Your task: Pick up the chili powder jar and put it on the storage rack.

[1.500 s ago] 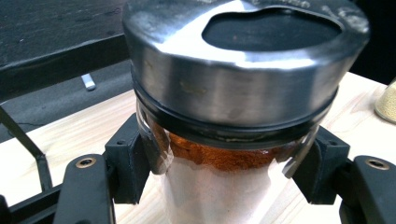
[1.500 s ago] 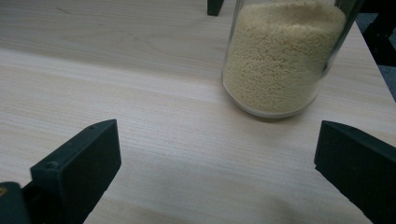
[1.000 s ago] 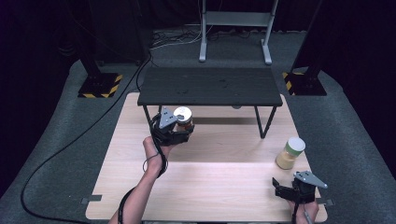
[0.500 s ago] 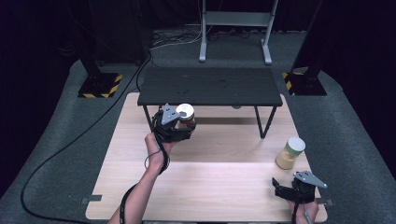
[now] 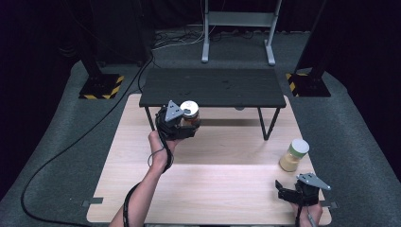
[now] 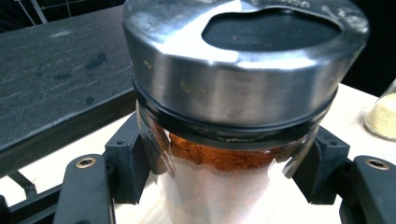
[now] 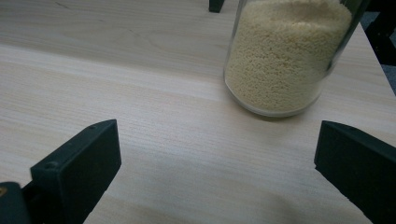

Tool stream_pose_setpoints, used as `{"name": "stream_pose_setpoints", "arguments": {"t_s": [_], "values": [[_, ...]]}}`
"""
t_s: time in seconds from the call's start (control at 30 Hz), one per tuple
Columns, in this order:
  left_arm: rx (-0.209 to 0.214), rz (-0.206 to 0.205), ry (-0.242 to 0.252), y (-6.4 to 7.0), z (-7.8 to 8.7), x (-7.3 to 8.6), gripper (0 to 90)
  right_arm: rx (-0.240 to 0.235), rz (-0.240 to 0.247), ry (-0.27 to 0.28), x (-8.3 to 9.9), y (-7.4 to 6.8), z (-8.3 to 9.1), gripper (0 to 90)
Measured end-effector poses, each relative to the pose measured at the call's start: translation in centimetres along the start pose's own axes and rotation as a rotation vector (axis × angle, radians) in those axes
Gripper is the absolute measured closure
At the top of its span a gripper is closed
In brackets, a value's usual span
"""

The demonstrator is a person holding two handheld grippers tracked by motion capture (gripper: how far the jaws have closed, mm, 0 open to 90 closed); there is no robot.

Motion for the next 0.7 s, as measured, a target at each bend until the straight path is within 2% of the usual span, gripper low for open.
{"name": "stream_pose_setpoints", "arguments": {"t_s": [0.7], "values": [[0.017,-0.016,0.01,0.0,-0.3,-2.5,31.4,-0.004,0.0,-0.003,0.0,0.1,0.0,0.0]]}}
Point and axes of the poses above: each handheld gripper's, and its own axes: z roughly backward along the jaws, x roughly out of its underside, y roughly to its right, the point moved 5 cm from there along -z, roughly forward along the jaws, and after that the axes turned 6 degrees about -y, right-handed, at the moved point
